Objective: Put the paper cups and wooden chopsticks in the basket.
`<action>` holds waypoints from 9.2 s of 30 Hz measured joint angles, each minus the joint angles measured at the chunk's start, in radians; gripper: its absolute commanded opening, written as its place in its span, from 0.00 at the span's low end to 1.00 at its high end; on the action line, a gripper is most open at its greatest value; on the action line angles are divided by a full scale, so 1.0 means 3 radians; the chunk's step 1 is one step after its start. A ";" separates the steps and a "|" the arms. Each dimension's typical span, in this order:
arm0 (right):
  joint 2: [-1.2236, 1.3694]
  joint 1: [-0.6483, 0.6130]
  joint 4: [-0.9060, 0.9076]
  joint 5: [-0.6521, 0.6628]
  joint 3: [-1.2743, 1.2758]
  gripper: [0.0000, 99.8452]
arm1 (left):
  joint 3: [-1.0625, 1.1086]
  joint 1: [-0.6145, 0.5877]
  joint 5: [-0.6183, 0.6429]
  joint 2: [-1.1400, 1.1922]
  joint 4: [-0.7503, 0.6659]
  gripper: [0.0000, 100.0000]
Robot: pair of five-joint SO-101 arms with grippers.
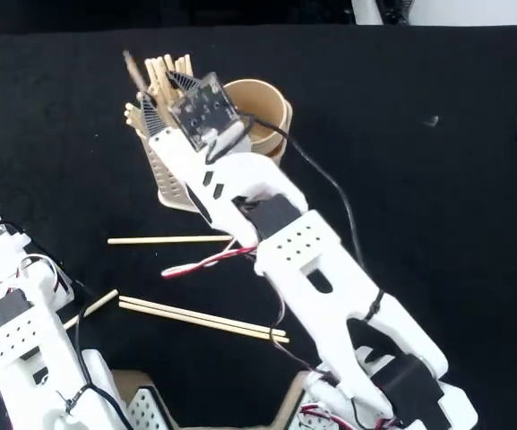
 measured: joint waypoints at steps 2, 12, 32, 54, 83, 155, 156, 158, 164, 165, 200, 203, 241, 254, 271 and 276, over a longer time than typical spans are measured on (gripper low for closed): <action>0.0000 0.0000 0.0266 0.0000 -0.0225 0.15 | 0.0000 0.0000 0.0000 0.0000 0.0000 0.15; -0.0752 -0.0143 0.1974 0.0000 -0.0772 0.15 | 0.0000 0.0000 0.0000 0.0000 0.0000 0.15; -0.1115 -0.0808 0.2869 0.0384 0.1959 0.24 | 0.0000 0.0000 0.0000 0.0000 -0.0077 0.15; 0.0358 -0.1263 0.2383 0.0384 0.1611 0.01 | 0.0000 -0.0097 0.0123 0.0000 -0.0128 0.15; -0.1851 -0.0471 0.3023 0.0409 -0.0077 0.01 | 0.0000 -0.0097 0.0123 0.0000 -0.0128 0.15; -0.3647 0.0527 0.4301 0.0624 0.1105 0.20 | -0.0788 0.0205 -0.3780 0.0292 0.1555 0.24; -0.3713 0.0644 0.4301 0.0696 0.1187 0.20 | -0.0762 0.0205 -0.3969 0.0317 0.1555 0.24; -0.3754 0.0915 0.4301 0.0839 0.1371 0.20 | -0.0726 0.0205 -0.4184 0.0363 0.1539 0.24; -0.3754 0.1601 0.4296 0.1095 0.1718 0.20 | -0.0297 0.0261 -0.4327 0.0389 0.1202 0.24; -0.3754 0.1662 0.4276 0.1105 0.1780 0.20 | -0.0189 0.0261 -0.4327 0.0389 0.1084 0.24; -0.3713 0.1754 0.2941 0.0823 0.3631 0.20 | -0.1028 0.0890 -0.4685 0.0384 0.2327 0.04; -0.3713 0.1867 0.2941 0.0818 0.3631 0.20 | -0.1146 0.1381 -0.4618 0.0384 0.2383 0.04; -0.3713 0.3012 0.2910 0.0793 0.3672 0.20 | -0.0716 0.2675 -0.2179 0.0148 0.0568 0.11; -0.3713 0.3012 0.2910 0.0793 0.3672 0.20 | 0.0174 0.1632 -0.0629 -0.0353 -0.0563 0.03; -0.3713 0.3012 0.2910 0.0793 0.3688 0.20 | -0.0859 0.1601 0.0056 0.1882 -0.0875 0.03; -0.3713 0.3012 0.2910 0.0793 0.3688 0.20 | -0.1023 0.1672 0.0056 0.1908 -0.0875 0.03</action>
